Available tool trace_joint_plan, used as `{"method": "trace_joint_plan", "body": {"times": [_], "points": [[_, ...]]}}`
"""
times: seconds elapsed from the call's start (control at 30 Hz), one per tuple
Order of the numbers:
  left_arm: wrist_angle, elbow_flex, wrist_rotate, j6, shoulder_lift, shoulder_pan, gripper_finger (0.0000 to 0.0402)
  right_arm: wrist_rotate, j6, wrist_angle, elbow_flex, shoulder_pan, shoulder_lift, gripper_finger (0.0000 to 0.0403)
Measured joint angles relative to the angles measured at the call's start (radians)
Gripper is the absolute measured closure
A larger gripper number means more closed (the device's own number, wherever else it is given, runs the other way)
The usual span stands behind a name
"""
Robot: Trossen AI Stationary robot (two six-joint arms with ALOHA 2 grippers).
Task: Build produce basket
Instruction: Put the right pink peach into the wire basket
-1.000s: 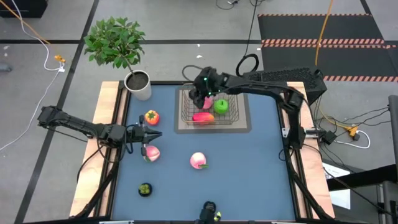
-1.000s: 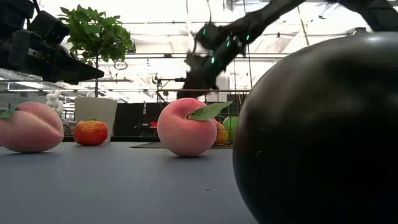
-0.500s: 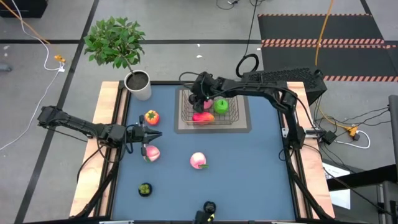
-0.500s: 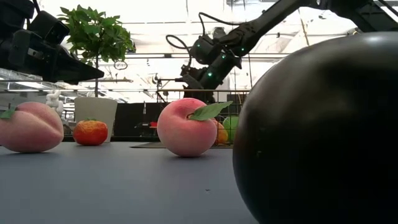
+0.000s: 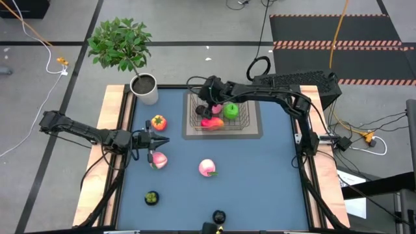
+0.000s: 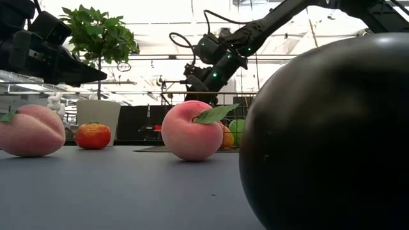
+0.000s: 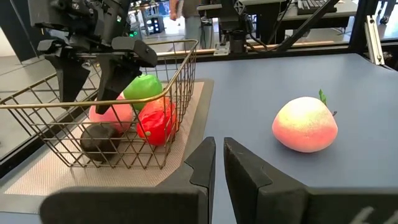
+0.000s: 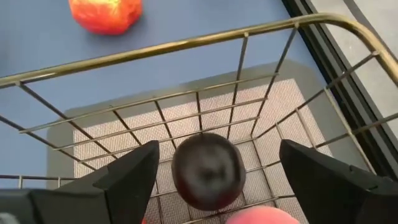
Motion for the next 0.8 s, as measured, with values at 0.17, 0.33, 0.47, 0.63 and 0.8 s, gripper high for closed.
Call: {"method": "trace_joint_plan", "body": {"times": [0.17,0.33,0.47,0.63,0.8], "points": [[0.000,0.000,0.000,0.000,0.000,0.000,0.0364,0.000,-0.081,-0.012,-0.001,0.011,-0.050,0.0077],[0.000,0.000,0.000,0.000,0.000,0.000,0.0364,-0.001,-0.219,-0.152,-0.001,0.037,-0.184,0.0080],[0.000,0.000,0.000,0.000,0.000,0.000,0.0364,-0.053,-0.220,-0.202,-0.001,0.064,-0.302,0.0080],[0.000,0.000,0.000,0.000,0.000,0.000,0.0364,-0.186,-0.065,-0.123,-0.062,0.107,-0.401,0.0081],[0.000,0.000,0.000,0.000,0.000,0.000,0.0364,-0.078,0.044,-0.096,-0.149,0.266,-0.496,0.0103]]}}
